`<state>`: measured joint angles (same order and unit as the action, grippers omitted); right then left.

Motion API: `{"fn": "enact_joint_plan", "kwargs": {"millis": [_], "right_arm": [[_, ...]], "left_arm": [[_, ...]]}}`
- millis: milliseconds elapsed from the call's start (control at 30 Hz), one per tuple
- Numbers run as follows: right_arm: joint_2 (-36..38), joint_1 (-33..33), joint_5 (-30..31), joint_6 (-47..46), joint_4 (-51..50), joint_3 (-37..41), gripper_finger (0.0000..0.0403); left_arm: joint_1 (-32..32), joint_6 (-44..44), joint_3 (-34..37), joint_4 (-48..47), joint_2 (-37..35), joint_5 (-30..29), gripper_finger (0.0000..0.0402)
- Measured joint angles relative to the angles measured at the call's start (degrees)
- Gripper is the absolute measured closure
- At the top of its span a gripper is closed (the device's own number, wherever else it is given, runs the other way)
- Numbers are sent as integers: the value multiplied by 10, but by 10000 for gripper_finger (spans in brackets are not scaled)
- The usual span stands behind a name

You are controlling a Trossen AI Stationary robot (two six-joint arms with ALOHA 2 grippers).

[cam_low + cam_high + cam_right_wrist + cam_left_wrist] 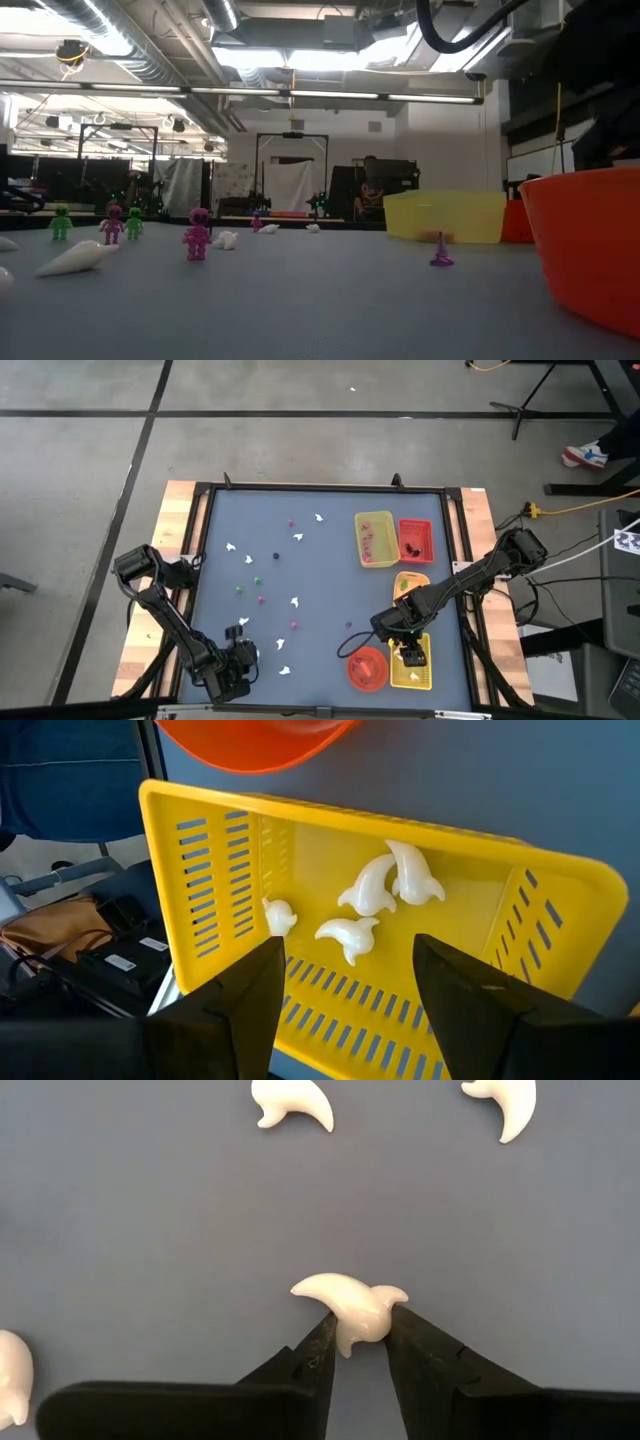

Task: Sort Halloween decoration
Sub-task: Put the white ghost toy into the yellow box

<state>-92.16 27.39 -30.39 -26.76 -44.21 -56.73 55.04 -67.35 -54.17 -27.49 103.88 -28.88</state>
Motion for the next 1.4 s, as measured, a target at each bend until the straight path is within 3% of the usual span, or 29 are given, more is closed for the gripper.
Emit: {"fn": "enact_joint_plan", "kwargs": {"millis": [667, 1000, 1167, 1400], "right_arm": [[0, 0, 0, 0, 17, 0, 182], [0, 0, 4, 5, 42, -28, 182], [0, 0, 39, 64, 41, -78, 182], [0, 0, 120, 151, 39, -131, 182]], "left_arm": [[-13, 1, 1, 11, -25, -23, 328], [-39, 5, 0, 71, -26, -43, 328], [-50, 7, 0, 102, -26, -51, 328], [-69, 78, 0, 184, -27, -62, 328]]}}
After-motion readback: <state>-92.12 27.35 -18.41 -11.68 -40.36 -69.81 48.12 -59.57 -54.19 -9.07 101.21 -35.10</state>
